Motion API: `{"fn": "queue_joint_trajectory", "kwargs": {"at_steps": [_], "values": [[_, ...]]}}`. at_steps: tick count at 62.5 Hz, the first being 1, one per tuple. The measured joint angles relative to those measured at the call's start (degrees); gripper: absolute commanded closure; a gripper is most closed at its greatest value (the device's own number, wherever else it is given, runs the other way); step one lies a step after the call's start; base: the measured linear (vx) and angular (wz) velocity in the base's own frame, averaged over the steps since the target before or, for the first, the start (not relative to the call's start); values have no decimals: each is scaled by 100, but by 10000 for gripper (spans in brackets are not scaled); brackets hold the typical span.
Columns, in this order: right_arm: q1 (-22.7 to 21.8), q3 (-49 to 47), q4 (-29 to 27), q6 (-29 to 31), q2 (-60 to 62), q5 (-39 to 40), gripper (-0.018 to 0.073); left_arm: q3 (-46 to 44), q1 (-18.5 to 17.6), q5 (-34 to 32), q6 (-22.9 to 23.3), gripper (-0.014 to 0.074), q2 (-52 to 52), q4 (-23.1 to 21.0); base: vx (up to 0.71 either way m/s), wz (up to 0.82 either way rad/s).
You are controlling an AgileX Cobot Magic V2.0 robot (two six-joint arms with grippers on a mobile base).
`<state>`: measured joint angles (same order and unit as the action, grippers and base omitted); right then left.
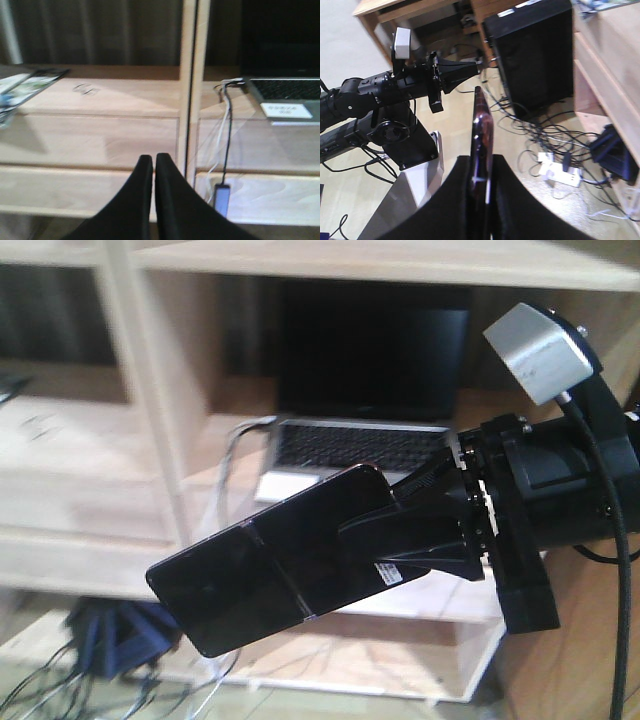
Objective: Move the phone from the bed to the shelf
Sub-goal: 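Drive up to the wooden shelf above the silver laptop, holding the phone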
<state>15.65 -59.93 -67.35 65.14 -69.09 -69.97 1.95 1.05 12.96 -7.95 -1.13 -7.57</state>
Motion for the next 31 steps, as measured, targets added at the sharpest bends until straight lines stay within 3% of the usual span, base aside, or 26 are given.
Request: {"fn": "queue_joint_trajectory", "kwargs": {"at_steps": [31], "values": [[0, 0, 0, 0, 0, 0, 564, 0, 0, 0, 0, 596, 0, 0, 24, -28]]}}
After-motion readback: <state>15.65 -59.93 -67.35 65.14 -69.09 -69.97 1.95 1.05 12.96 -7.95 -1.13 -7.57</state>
